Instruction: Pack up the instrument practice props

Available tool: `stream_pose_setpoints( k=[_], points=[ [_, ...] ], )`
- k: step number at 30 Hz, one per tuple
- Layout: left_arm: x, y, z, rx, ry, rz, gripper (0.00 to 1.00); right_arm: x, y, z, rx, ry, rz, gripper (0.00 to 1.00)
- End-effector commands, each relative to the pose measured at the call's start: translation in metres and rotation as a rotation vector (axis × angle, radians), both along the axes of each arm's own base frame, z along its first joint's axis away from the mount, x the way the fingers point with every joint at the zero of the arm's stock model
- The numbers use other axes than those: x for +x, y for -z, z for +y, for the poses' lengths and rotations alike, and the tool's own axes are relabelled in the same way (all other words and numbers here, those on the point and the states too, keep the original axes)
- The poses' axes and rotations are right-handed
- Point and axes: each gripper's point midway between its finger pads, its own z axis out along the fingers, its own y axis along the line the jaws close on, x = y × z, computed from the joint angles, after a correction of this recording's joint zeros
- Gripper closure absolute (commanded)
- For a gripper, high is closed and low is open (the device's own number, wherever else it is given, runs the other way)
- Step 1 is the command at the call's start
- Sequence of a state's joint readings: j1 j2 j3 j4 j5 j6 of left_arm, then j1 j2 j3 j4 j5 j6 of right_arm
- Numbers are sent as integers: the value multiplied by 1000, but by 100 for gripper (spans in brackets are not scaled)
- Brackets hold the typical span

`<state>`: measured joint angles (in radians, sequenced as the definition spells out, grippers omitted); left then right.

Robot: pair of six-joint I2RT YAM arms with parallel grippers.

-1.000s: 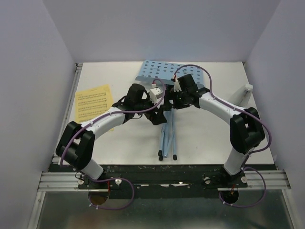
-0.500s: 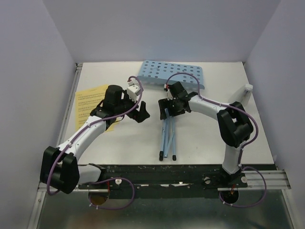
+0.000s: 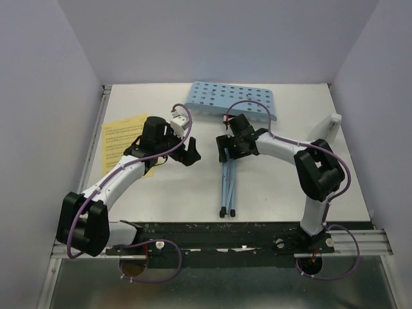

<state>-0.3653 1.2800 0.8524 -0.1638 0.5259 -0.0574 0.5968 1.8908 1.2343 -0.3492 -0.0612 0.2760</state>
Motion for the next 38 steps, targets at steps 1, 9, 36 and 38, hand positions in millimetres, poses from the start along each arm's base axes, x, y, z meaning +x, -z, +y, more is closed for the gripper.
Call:
stream_pose_setpoints(
  k=[1,9,36,38],
  points=[
    [20,-11,5,1,-48,-33,1,0,-24,-2,-48,-133,-100,0],
    [48,-29,26,181,-27,-168,1,-19,-134,9,-5,-515,-224,0],
    [157,-235,152,286,-497,-440,1,28,-364,-105,-278,19,-952,0],
    [157,-233,154,293,-507,-441,1,30,-364,-98,-244,10,-956,0]
  ],
)
